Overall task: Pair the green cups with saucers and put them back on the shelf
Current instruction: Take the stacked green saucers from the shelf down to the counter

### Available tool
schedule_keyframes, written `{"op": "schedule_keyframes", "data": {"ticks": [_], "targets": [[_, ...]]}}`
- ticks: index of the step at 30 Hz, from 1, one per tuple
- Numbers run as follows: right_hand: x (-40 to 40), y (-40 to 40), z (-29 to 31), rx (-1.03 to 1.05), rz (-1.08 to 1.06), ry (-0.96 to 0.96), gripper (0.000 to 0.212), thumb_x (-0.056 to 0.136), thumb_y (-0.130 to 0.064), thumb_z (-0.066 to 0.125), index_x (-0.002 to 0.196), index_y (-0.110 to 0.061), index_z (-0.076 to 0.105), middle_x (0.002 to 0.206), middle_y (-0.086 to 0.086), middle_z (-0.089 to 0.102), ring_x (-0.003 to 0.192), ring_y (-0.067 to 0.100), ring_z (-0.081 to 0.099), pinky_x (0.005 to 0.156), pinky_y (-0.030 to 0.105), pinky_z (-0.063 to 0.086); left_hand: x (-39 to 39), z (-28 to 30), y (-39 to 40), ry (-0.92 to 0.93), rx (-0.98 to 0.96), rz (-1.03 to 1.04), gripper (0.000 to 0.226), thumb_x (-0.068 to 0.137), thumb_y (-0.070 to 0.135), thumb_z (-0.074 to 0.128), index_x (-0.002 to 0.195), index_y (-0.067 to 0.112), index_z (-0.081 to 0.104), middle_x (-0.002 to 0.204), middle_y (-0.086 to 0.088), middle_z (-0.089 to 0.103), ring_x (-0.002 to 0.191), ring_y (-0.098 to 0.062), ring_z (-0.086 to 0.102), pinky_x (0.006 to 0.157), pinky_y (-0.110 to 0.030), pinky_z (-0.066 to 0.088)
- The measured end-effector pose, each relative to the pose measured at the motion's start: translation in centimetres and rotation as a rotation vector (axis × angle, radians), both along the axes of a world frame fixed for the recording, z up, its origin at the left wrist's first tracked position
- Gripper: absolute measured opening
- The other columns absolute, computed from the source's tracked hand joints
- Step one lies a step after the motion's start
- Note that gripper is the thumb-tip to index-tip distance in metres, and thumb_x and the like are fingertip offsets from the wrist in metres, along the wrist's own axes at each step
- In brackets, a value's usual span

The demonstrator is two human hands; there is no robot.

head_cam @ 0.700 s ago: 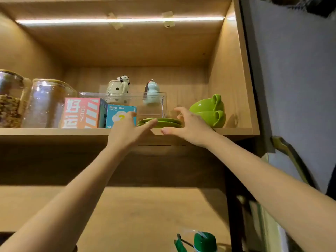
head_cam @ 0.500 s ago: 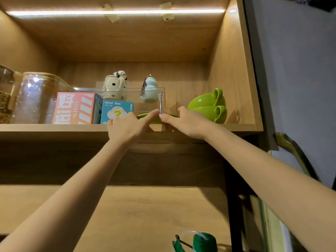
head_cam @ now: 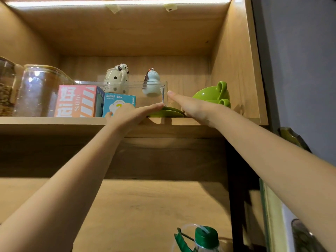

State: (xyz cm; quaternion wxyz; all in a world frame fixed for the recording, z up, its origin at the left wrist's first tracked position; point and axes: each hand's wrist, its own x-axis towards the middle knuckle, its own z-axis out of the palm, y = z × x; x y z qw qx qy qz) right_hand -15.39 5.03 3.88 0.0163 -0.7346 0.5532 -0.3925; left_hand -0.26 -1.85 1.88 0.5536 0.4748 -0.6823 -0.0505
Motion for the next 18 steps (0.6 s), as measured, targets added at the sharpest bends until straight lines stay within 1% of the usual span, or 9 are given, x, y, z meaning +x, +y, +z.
{"op": "schedule_keyframes", "data": {"ticks": [2,3,5,7,8,9,11,14,18], "targets": [[0.2,0.6,0.1,0.001,-0.009,-0.035,0.066,0.094,-0.056,0.013,0.148,-0.019,0.015,0.156,0.008,0.020,0.143,0.023,0.021,0.115,0.038,0.013,0.0,0.0,0.3,0.008,0.013,-0.085,0.092,0.063,0.080,0.048,0.130,0.017,0.043,0.124,-0.005,0.051,0.127,-0.029,0.039,0.110,-0.053,0.028],[0.2,0.8,0.1,-0.003,-0.006,-0.054,0.065,0.094,-0.055,0.013,0.147,-0.017,0.018,0.156,0.008,0.021,0.142,0.023,0.022,0.115,0.037,0.014,-0.1,-0.1,0.5,0.027,0.014,-0.085,0.097,0.056,0.084,0.048,0.126,0.017,0.047,0.122,-0.006,0.053,0.125,-0.029,0.041,0.109,-0.052,0.030],[-0.2,1.1,0.0,-0.006,0.023,-0.100,0.060,0.095,-0.053,0.012,0.142,-0.020,0.030,0.148,0.009,0.032,0.137,0.021,0.028,0.114,0.035,0.016,-0.1,-0.2,0.6,0.056,-0.002,-0.050,0.110,0.032,0.095,0.043,0.104,0.014,0.059,0.116,-0.010,0.058,0.120,-0.029,0.046,0.108,-0.050,0.032],[-0.3,1.4,-0.1,0.000,0.036,-0.154,0.048,0.096,-0.051,0.011,0.117,-0.026,0.046,0.122,0.006,0.045,0.121,0.019,0.033,0.113,0.034,0.016,-0.1,-0.4,0.6,0.058,-0.013,-0.046,0.101,0.028,0.096,0.040,0.083,0.014,0.062,0.107,-0.011,0.061,0.116,-0.030,0.048,0.108,-0.051,0.031],[-0.3,1.5,-0.1,-0.001,0.039,-0.179,0.050,0.096,-0.051,0.011,0.114,-0.025,0.049,0.120,0.006,0.047,0.120,0.019,0.033,0.113,0.034,0.016,0.0,-0.4,0.8,0.053,-0.013,-0.054,0.095,0.029,0.095,0.041,0.076,0.014,0.061,0.104,-0.012,0.061,0.116,-0.031,0.048,0.108,-0.051,0.030],[-0.3,1.6,-0.1,-0.005,0.051,-0.203,0.057,0.096,-0.051,0.010,0.125,-0.021,0.048,0.130,0.009,0.047,0.127,0.022,0.033,0.114,0.034,0.015,0.0,-0.4,1.0,0.063,-0.008,-0.066,0.093,0.030,0.095,0.043,0.072,0.014,0.061,0.102,-0.013,0.061,0.116,-0.032,0.049,0.108,-0.051,0.029],[-0.2,2.2,0.0,0.003,0.058,-0.249,0.066,0.095,-0.052,0.009,0.142,-0.011,0.033,0.148,0.013,0.036,0.139,0.023,0.027,0.115,0.034,0.013,-0.1,-0.4,1.2,0.098,-0.034,-0.089,0.092,0.029,0.094,0.046,0.069,0.013,0.062,0.095,-0.015,0.062,0.115,-0.034,0.051,0.109,-0.053,0.029],[0.0,2.6,0.3,0.019,0.058,-0.355,0.069,0.095,-0.054,0.011,0.146,-0.009,0.023,0.151,0.013,0.033,0.141,0.023,0.026,0.116,0.036,0.013,-0.4,-0.5,1.4,0.177,-0.122,-0.133,0.092,0.027,0.092,0.050,0.065,0.010,0.062,0.081,-0.013,0.062,0.106,-0.036,0.056,0.106,-0.055,0.033],[0.1,3.1,0.8,0.034,0.115,-0.555,0.068,0.095,-0.052,0.015,0.147,-0.009,0.019,0.152,0.014,0.031,0.142,0.024,0.024,0.117,0.037,0.012,-1.0,-1.0,2.5,0.278,-0.168,-0.174,0.095,0.024,0.089,0.053,0.071,0.007,0.062,0.080,-0.012,0.061,0.097,-0.032,0.059,0.095,-0.047,0.043]]}}
